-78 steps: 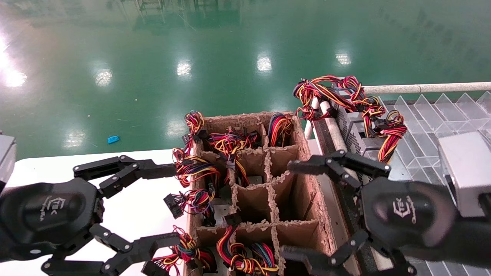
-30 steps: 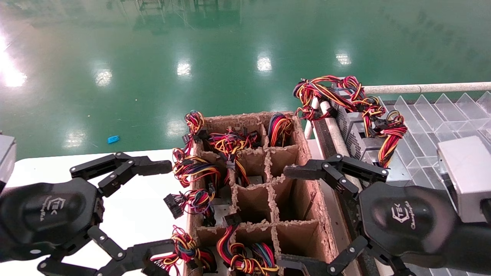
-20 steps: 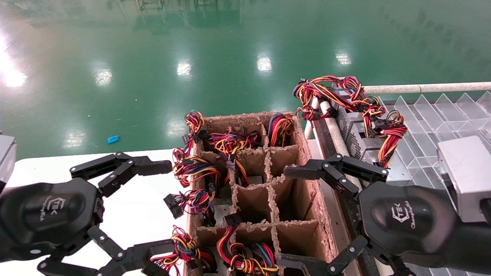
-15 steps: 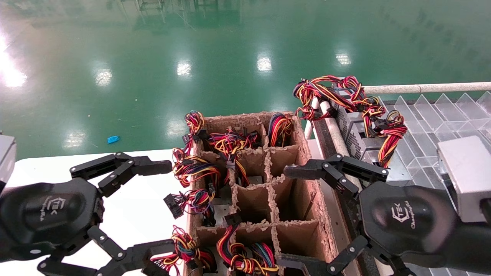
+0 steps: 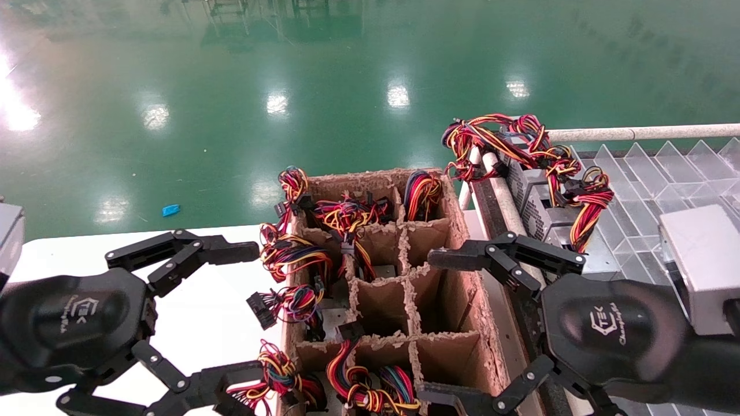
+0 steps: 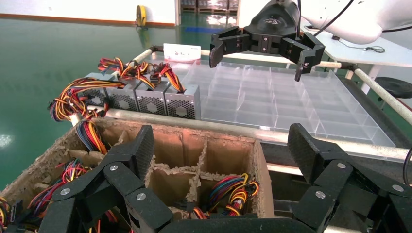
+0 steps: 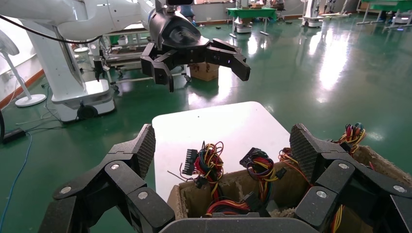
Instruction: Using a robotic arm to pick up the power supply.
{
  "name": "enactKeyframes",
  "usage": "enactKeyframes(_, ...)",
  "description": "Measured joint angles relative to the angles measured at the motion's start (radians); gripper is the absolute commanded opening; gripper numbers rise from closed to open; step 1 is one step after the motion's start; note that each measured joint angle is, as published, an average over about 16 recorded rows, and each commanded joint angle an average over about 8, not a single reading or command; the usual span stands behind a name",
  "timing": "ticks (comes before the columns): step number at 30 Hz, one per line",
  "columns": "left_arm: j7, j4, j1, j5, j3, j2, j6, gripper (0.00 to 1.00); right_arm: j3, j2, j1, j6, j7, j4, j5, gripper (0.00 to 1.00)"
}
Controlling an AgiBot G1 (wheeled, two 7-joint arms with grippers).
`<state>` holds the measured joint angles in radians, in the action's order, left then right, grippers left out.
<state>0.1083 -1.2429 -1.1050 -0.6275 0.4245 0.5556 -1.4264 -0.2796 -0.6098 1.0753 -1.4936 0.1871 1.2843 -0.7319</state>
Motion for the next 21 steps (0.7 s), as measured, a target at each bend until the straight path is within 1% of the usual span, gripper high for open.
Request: enactKeyframes(21,0.000,0.000,0.000,0.000,0.000,0.000,0.000,1.00,0.000,0.000,0.000,0.000,0.000,0.000,0.000,1.00)
